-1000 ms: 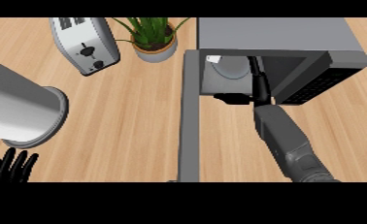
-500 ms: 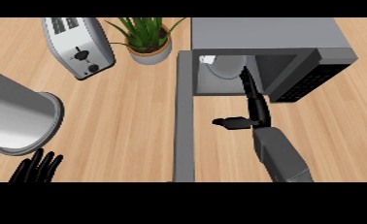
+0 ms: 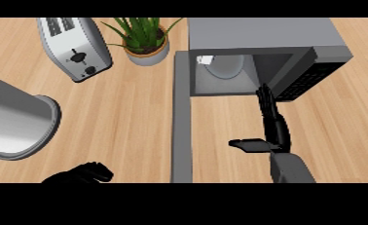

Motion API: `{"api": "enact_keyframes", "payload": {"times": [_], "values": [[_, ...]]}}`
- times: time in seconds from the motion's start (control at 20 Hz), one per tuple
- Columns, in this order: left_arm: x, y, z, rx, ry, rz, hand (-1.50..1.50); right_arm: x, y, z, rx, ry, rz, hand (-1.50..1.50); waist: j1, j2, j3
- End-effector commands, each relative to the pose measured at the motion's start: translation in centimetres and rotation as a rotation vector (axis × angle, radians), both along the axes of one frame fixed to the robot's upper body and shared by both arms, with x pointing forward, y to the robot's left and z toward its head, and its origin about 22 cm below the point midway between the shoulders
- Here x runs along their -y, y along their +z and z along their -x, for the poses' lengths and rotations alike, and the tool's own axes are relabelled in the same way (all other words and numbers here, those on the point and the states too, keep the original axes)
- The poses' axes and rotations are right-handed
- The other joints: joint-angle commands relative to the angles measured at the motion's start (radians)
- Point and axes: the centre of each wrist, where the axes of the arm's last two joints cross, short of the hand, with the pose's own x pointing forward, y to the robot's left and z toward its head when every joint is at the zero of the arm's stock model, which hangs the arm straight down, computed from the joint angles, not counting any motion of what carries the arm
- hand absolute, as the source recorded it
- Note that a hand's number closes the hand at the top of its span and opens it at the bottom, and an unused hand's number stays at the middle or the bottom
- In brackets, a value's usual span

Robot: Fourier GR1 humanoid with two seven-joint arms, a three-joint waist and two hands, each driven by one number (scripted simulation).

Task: Pick up the milk, place it into the microwave and close the microwave

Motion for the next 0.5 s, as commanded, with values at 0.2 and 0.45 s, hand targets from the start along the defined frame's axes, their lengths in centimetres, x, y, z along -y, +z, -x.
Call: {"api": "enact_keyframes", "payload": {"times": [0.2,0.45], "values": [[4.6,-0.1,-5.5,-0.001,-0.097,-0.100,1.50,5.6,3.5,4.6,0.035,-0.006,-0.075,1.50,-0.004,0.006,0.000],[8.5,0.5,-7.3,0.055,-0.100,-0.170,1.50,8.4,6.0,7.3,0.053,-0.069,-0.096,-1.50,0.007,0.008,0.001]]}}
